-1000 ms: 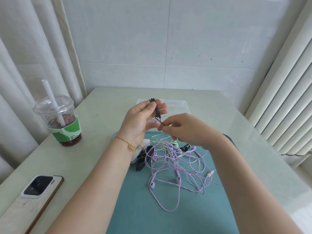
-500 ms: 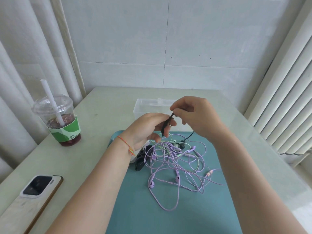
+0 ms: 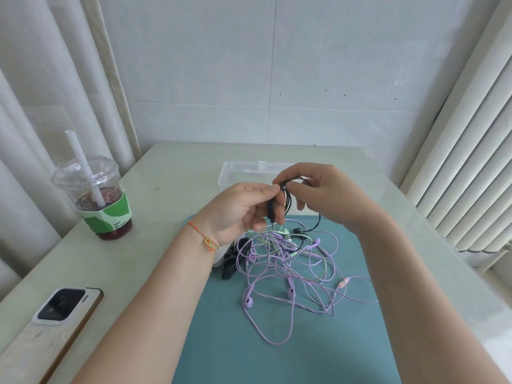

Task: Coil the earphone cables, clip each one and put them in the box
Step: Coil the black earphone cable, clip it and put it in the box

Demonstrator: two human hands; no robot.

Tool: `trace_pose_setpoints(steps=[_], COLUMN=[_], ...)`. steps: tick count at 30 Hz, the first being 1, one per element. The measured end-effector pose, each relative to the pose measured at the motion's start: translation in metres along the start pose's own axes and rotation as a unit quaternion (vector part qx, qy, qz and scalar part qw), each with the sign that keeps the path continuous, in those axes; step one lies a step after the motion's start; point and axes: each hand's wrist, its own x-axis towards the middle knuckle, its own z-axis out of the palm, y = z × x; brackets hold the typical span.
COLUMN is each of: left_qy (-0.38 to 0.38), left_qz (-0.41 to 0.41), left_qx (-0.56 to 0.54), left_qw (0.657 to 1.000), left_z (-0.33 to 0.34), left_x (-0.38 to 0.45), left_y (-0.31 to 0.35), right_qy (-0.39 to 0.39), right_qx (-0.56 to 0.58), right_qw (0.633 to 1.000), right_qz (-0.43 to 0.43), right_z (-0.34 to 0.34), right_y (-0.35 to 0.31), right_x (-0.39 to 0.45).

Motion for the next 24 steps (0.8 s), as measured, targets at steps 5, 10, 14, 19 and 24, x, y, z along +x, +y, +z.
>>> trace_pose_setpoints(steps=[5,10,14,19,24], left_qy=[0.025,0.03,0.037,0.065,0.077], left_qz=[-0.032,-0.042,-0.049,-0.046,-0.039], left_qx=[-0.038,-0.053,-0.049,-0.073,-0.088], left_qw=[0.998,0.997,0.997,0.994,0.992], left_z=[-0.002,-0.004,-0.005,-0.005,-0.006], left_x=[0.001,0.003,0.005,0.008,0.008], left_y=[0.001,0.0,-0.001,-0.004,-0.003], right_qy=[-0.033,-0.047,-0.04,0.0,0.032], right_qx=[0.005,0.067,0.09,0.075,0.064], right_qw=[0.999,0.996,0.995,0.997,0.997], right_qz=[-0.01,-0.02,-0.01,-0.001,-0.002], right_z=[0.001,0.003,0.007,0.011,0.013], right_y=[-0.001,0.003,0.005,0.009,0.011], right_x=[-0.001,0.0,0.002,0.005,0.008])
